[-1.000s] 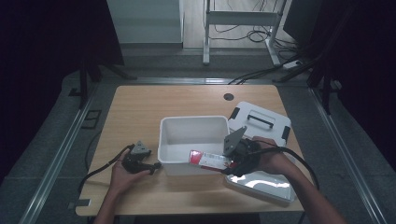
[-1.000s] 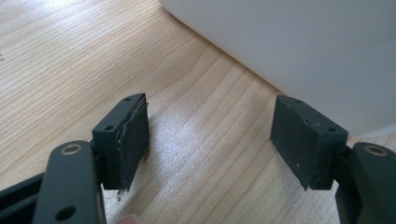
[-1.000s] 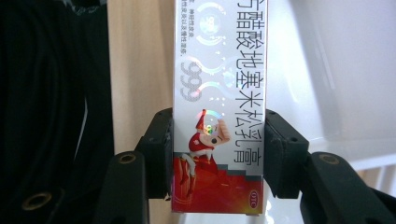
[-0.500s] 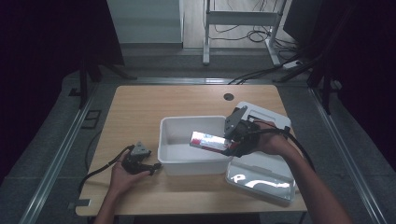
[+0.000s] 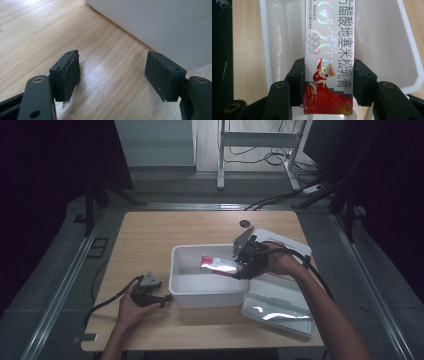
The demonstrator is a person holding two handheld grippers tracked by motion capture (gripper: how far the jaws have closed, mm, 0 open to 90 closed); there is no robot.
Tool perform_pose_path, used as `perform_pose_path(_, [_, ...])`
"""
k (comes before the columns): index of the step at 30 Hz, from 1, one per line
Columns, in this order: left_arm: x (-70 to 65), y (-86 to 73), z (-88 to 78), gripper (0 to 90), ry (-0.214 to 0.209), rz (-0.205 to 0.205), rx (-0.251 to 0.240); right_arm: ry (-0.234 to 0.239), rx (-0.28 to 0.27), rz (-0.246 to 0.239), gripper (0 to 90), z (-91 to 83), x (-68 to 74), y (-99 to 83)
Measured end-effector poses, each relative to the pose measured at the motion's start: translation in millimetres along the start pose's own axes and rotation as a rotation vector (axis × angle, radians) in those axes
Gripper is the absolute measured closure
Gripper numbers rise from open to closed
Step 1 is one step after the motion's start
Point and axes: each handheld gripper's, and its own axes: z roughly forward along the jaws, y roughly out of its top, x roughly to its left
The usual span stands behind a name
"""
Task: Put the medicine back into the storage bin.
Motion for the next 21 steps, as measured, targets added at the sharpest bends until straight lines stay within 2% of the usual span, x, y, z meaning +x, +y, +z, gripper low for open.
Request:
perform_pose_path(1, [0.0, 0.0, 0.0, 28.1, 0.0, 0.0, 0.0, 0.005, 0.017, -0.002, 50.9, 2.9, -0.3, 2.4])
perform_pose_path(9, [0.0, 0.0, 0.0, 28.1, 0.0, 0.001, 0.0, 0.026, 0.053, -0.023, 50.9, 10.1, 1.4, 11.0])
perform_pose_path(21, [0.1, 0.0, 0.0, 28.1, -0.001, 0.001, 0.0, 0.05, 0.085, -0.037, 50.9, 26.8, -0.4, 16.0])
